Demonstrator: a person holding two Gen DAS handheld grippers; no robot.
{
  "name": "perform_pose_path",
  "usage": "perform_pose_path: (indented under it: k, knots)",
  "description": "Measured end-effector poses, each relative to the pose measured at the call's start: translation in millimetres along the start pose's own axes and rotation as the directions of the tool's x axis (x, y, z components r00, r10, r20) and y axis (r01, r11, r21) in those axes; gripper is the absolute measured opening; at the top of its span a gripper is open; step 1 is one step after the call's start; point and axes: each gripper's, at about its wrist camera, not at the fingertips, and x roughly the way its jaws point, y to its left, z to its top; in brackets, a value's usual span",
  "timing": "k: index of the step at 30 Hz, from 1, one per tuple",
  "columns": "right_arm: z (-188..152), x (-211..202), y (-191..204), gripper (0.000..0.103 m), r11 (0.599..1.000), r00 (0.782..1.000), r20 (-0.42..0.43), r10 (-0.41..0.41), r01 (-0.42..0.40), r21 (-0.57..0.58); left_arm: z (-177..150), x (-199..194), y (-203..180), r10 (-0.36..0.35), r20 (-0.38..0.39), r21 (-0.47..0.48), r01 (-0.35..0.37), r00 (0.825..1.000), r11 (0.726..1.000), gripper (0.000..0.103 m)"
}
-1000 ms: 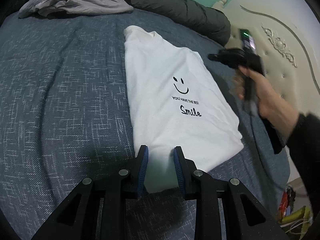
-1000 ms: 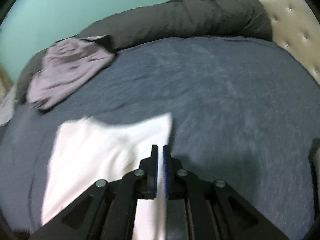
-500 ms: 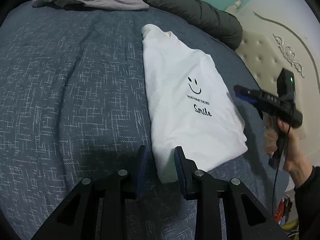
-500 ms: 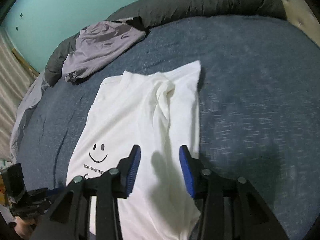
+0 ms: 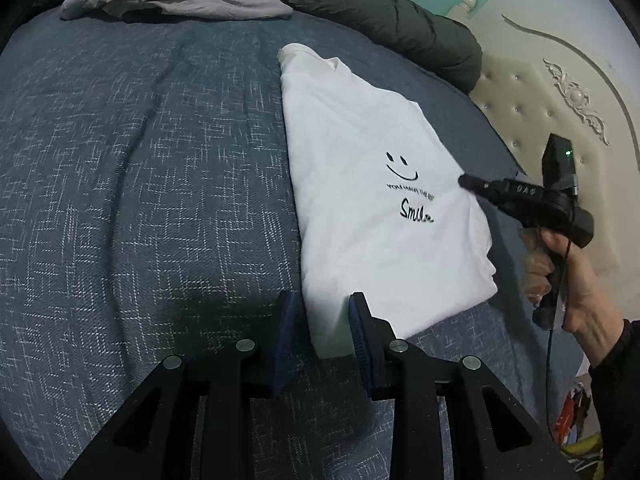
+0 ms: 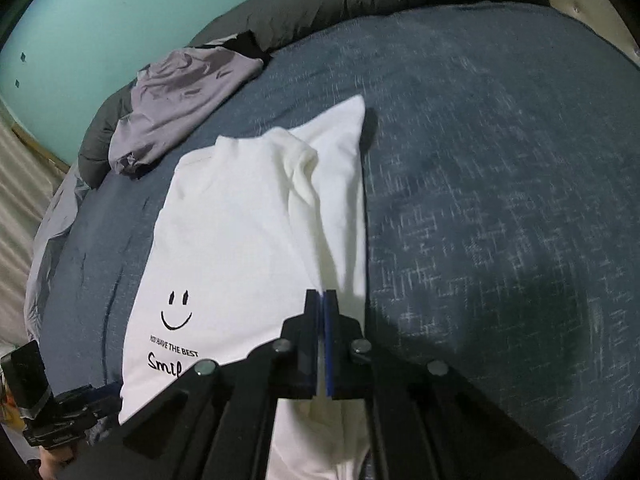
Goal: Fold clothes
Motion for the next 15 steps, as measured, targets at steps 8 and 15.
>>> perform_pose_path:
  k: [8, 15]
  knots:
    - [-8, -24, 2, 0.006, 0.998, 0.998, 0.027, 0.060, -0.061, 0.029, 2, -2, 1, 0.002, -0.007, 0.004, -0.002, 1.000, 1.000, 0.030]
    - [-44, -38, 4, 0.028, 0.998, 0.997, -0.021, 0.070, -0.070, -0.006, 1, -3, 1, 0.003, -0.007, 0.004, -0.003, 1.000, 1.000, 0.031]
